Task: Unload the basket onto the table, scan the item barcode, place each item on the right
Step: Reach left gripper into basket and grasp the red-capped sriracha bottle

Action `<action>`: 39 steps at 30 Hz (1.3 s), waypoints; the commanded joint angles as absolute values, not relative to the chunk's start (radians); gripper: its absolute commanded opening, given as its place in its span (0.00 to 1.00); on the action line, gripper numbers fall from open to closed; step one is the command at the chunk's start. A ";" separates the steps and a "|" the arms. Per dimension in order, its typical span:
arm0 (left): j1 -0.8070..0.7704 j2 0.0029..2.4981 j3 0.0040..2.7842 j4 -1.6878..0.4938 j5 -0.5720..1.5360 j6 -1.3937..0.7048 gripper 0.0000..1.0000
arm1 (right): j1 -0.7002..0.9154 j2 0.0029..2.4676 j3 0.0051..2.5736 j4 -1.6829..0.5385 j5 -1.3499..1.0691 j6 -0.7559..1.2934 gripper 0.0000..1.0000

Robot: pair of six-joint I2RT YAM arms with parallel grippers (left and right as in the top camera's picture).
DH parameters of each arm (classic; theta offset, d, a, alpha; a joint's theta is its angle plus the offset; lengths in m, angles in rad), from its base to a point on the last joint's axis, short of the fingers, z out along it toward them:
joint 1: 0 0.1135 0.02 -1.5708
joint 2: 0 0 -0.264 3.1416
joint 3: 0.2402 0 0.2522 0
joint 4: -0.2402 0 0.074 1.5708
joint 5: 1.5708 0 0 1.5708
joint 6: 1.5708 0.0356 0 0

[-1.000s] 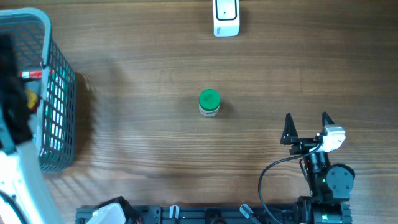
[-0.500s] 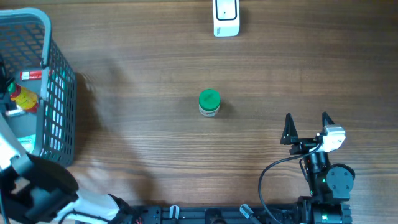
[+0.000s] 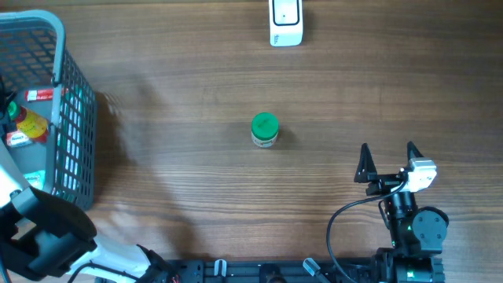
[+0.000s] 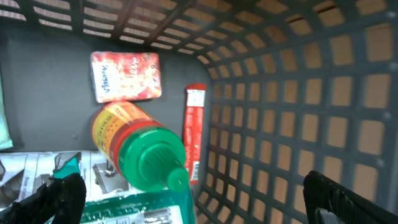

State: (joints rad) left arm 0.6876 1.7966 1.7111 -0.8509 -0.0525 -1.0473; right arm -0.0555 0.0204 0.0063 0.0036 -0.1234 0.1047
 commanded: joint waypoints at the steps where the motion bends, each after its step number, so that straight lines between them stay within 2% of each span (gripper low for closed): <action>1: 0.690 1.860 1.717 -0.849 -0.083 -1.024 1.00 | -0.052 0.017 0.005 0.007 -0.124 0.107 1.00; 15: 0.693 1.964 1.717 -0.849 -0.114 -1.024 0.98 | -0.052 0.017 0.005 0.007 -0.124 0.107 1.00; 17: 0.693 1.976 1.717 -0.855 -0.114 -1.024 0.89 | -0.052 0.017 0.005 0.007 -0.124 0.107 1.00; 20: 0.693 1.980 1.717 -0.876 -0.115 -1.024 0.64 | -0.052 0.017 0.005 0.007 -0.124 0.107 1.00; 22: 0.693 1.979 1.717 -0.884 -0.114 -1.024 0.57 | -0.052 0.017 0.005 0.007 -0.124 0.107 1.00; 23: 0.693 1.979 1.717 -0.889 -0.114 -1.024 0.50 | -0.052 0.017 0.005 0.007 -0.124 0.107 1.00; 25: 0.693 1.979 1.717 -0.905 -0.114 -1.024 0.41 | -0.052 0.017 0.005 0.007 -0.124 0.107 1.00; 32: 0.694 1.940 1.717 -0.959 -0.114 -1.024 0.33 | -0.052 0.017 0.005 0.007 -0.124 0.107 1.00; 39: 0.694 1.786 1.717 -0.973 -0.114 -1.024 0.33 | -0.052 0.017 0.005 0.007 -0.124 0.107 1.00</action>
State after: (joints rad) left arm 0.6895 1.9179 1.7126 -0.9760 -0.1074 -1.0294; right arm -0.0555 0.0204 0.0063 0.0036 -0.1234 0.1047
